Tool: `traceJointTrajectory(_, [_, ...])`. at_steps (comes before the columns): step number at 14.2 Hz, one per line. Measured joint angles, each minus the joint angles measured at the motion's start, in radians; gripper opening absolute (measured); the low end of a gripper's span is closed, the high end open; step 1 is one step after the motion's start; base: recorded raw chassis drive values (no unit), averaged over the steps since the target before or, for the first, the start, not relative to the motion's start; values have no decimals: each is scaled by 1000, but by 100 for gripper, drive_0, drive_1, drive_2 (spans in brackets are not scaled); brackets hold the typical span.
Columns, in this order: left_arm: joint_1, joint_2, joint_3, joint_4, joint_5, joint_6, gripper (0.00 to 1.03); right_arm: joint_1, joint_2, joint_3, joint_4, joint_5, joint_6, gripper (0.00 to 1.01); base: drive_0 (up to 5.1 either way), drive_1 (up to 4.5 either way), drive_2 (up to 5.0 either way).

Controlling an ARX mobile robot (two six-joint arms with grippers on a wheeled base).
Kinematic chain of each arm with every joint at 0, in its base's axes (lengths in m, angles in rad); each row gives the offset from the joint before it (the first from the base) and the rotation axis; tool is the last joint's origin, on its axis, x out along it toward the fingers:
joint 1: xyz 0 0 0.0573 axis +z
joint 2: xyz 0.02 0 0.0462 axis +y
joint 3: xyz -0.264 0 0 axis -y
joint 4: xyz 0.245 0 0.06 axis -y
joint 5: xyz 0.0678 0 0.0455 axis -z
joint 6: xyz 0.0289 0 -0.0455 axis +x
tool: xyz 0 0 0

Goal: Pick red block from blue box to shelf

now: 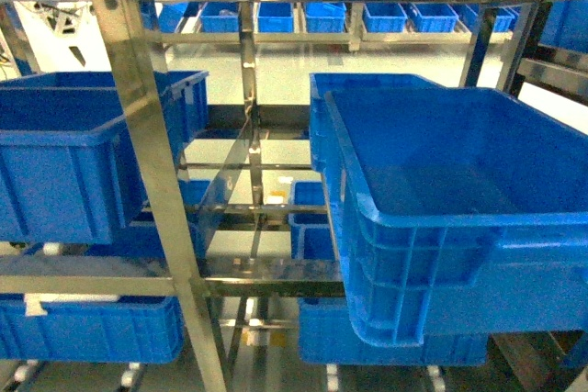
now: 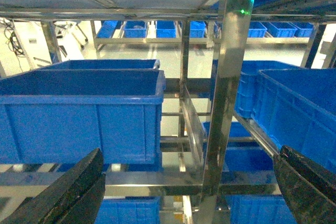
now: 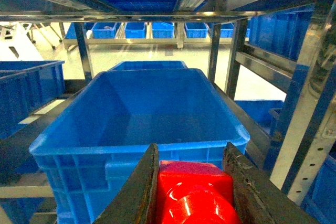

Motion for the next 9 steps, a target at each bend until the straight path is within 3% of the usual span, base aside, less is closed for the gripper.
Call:
traceJointTrajectory(5, [0,0,0,2,1,0,98,0,0,0,-3,0,0,29,6,438,-425])
traceJointTrajectory(9, [0,0,0,-2,0,0,98,0,0,0,-2,0,0,29,0,0,0])
